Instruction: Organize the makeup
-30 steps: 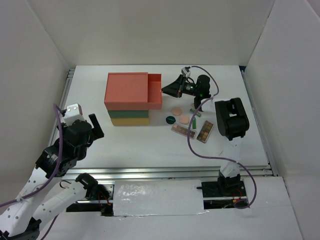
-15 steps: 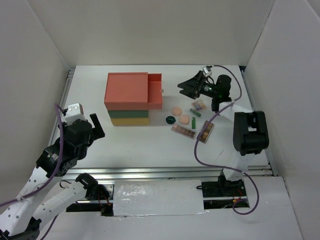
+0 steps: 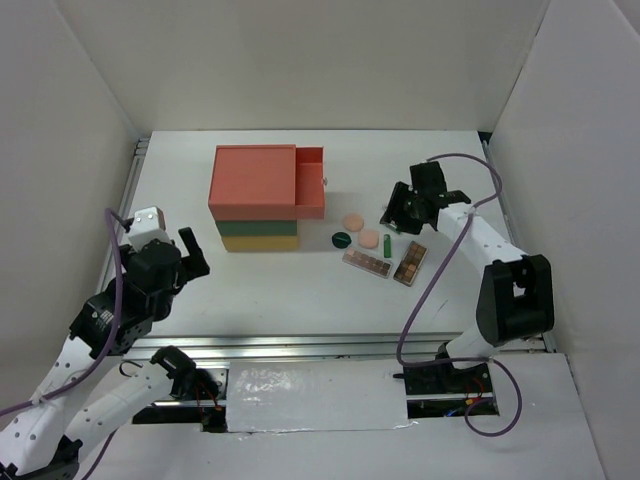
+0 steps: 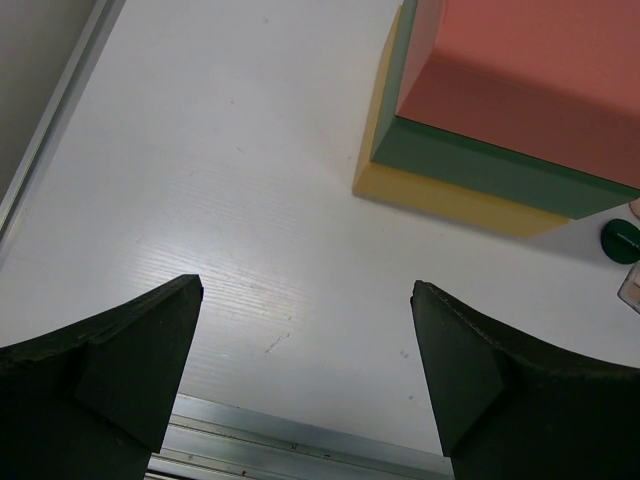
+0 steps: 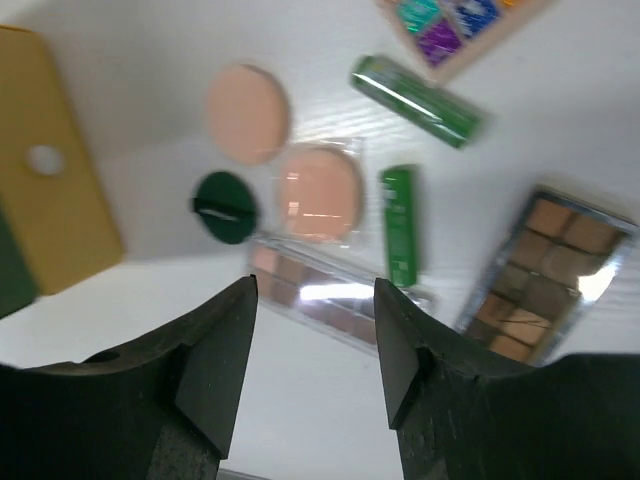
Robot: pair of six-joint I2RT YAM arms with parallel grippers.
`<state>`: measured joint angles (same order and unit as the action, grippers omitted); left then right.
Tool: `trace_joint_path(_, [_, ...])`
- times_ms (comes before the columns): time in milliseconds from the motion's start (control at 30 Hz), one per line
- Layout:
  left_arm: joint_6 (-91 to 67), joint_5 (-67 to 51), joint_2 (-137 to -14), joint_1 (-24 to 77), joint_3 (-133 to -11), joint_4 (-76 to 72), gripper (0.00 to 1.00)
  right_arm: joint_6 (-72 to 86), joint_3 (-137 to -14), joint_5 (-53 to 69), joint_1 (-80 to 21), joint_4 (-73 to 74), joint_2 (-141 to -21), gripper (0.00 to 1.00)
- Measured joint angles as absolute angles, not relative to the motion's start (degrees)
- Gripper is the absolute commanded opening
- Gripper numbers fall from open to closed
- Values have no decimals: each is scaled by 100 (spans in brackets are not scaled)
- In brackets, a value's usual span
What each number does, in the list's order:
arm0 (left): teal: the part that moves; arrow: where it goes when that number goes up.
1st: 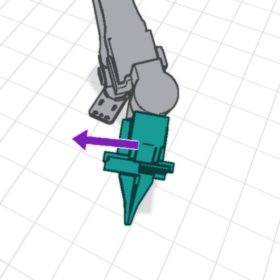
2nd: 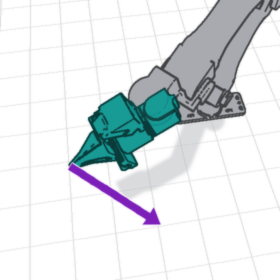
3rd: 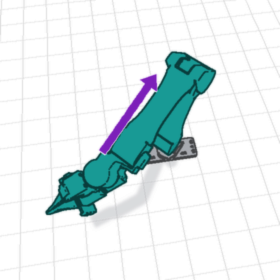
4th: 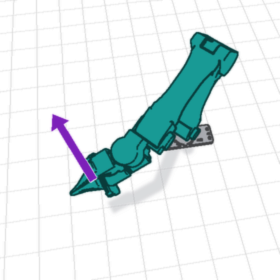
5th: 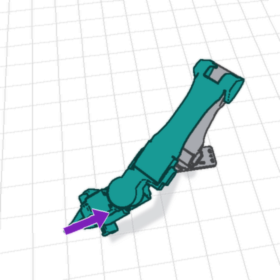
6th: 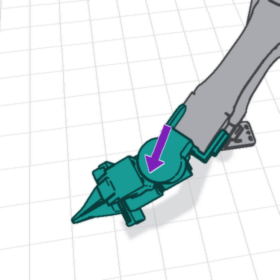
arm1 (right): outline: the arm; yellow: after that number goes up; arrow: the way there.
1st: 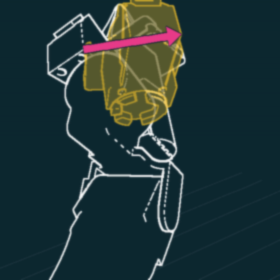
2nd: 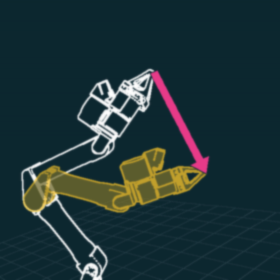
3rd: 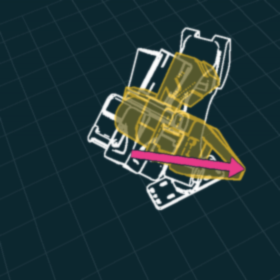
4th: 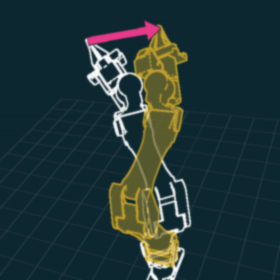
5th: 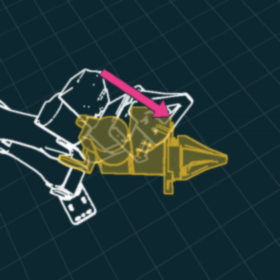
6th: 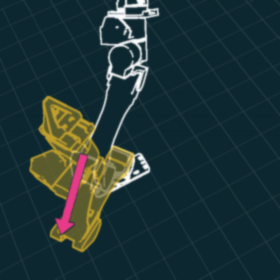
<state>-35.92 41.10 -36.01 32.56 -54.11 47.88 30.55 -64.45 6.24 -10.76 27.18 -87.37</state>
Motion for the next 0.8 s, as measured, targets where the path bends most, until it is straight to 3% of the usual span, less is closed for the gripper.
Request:
trace_joint_path(233, [-3592,4097,-3476,3256,-5411,4786,99,2829,-6320,-14,-1162,3138,-9247,56])
trace_joint_path(300, [-3590,4075,-3479,3256,-5411,4777,99,2781,-6322,-104,-1243,3159,-9480,49])
trace_joint_path(600, [-3586,4053,-3577,3256,-5411,4775,99,2757,-6473,-285,-1354,3334,-10184,48])
trace_joint_path(800, [-3586,4053,-3564,3256,-5411,4775,99,2746,-6632,-379,-1365,3474,-10438,31])
